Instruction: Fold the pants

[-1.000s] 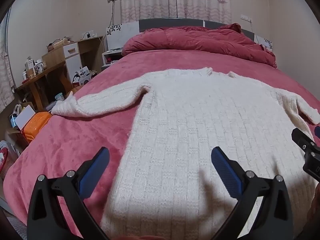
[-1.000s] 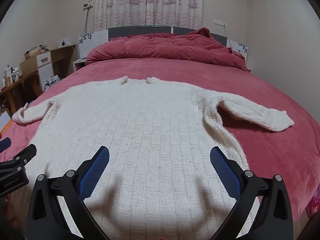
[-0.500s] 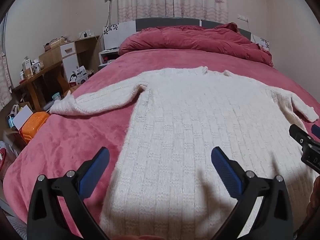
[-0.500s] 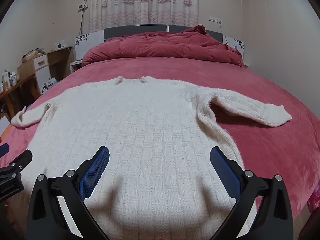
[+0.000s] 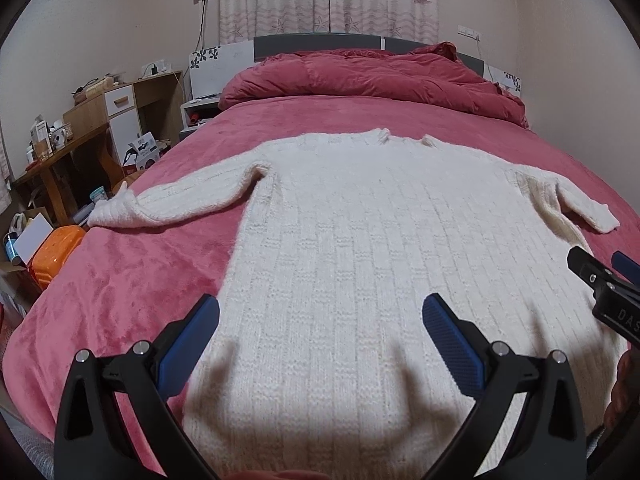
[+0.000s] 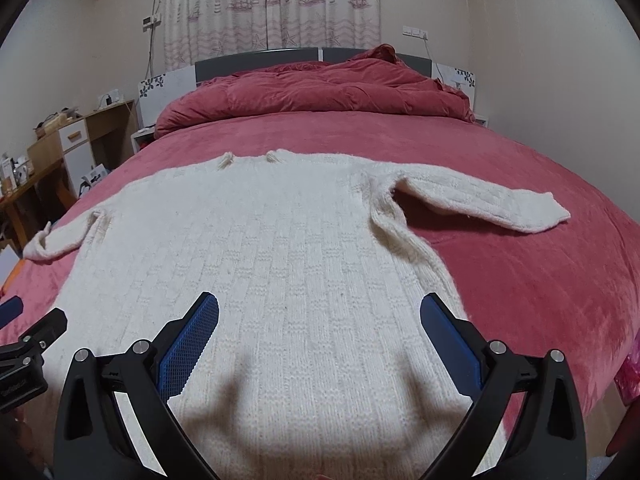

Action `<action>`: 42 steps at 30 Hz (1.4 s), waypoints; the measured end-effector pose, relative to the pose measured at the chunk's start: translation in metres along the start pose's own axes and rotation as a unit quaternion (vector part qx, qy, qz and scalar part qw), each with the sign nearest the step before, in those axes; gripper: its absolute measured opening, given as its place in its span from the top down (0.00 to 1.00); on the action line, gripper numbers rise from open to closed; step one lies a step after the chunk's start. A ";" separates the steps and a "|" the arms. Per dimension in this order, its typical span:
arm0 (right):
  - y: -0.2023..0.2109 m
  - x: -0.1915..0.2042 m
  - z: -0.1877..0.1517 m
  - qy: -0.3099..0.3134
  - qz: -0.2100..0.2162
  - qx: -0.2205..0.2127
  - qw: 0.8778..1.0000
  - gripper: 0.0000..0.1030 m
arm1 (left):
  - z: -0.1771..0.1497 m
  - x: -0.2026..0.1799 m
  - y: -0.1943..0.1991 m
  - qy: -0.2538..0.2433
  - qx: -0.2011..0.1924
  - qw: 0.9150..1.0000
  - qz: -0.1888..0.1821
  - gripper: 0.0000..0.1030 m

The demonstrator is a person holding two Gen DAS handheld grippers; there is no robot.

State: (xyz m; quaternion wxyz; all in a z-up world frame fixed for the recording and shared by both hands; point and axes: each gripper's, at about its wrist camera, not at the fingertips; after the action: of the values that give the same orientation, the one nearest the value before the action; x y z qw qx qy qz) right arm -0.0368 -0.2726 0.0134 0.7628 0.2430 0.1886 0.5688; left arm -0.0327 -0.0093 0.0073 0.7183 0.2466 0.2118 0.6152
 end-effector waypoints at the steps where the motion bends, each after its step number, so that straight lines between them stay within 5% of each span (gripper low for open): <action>1: 0.001 -0.002 -0.001 -0.005 0.001 0.003 1.000 0.03 | -0.001 0.000 0.001 0.000 0.000 1.000 -0.001 0.02; 42: 0.007 0.002 -0.008 0.006 0.007 -0.003 1.000 0.03 | -0.009 -0.004 0.006 -0.010 -0.003 1.000 0.001 0.02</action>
State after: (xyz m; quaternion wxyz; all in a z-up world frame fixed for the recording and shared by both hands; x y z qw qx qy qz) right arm -0.0463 -0.2679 0.0115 0.7587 0.2382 0.1895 0.5759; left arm -0.0434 -0.0117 0.0041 0.7203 0.2506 0.2029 0.6142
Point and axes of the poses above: each gripper's, at about its wrist camera, not at the fingertips, and y roughly against the way its jaws point, x to its left, z to its top, and after that the axes turned 1 degree about -z, right-handed
